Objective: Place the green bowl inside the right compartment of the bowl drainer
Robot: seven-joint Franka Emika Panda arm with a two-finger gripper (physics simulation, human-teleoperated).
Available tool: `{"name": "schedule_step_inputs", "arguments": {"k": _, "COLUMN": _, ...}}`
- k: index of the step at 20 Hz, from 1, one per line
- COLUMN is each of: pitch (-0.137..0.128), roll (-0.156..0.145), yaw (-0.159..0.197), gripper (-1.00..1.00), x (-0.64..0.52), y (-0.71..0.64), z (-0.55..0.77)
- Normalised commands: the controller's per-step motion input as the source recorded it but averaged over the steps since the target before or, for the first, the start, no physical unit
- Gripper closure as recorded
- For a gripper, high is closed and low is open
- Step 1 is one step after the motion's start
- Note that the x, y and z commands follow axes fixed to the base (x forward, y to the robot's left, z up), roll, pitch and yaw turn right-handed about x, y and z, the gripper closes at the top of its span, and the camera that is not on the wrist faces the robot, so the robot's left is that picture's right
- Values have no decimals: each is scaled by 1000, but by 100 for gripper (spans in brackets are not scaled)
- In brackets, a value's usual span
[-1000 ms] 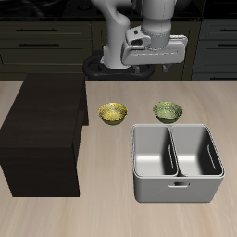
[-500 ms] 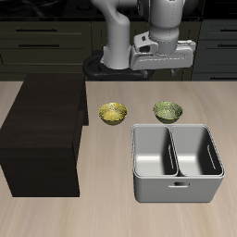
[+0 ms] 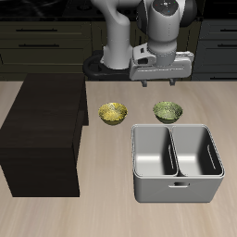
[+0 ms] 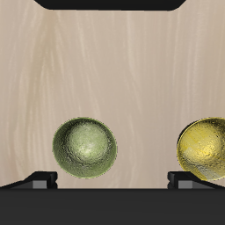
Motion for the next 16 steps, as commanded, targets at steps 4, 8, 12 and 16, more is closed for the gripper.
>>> {"name": "schedule_step_inputs", "arguments": {"k": 4, "pitch": 42, "roll": 11, "yaw": -13, "gripper": -100, "x": 5, "y": -15, "z": -338}}
{"name": "schedule_step_inputs", "arguments": {"k": 8, "pitch": 15, "roll": 12, "yaw": 6, "gripper": -100, "x": -28, "y": 22, "z": -382}}
{"name": "schedule_step_inputs", "arguments": {"k": 12, "pitch": 32, "roll": 2, "yaw": 3, "gripper": -100, "x": -60, "y": 32, "z": -477}}
{"name": "schedule_step_inputs", "arguments": {"k": 16, "pitch": 18, "roll": 7, "yaw": -8, "gripper": -100, "x": -79, "y": 30, "z": -266}}
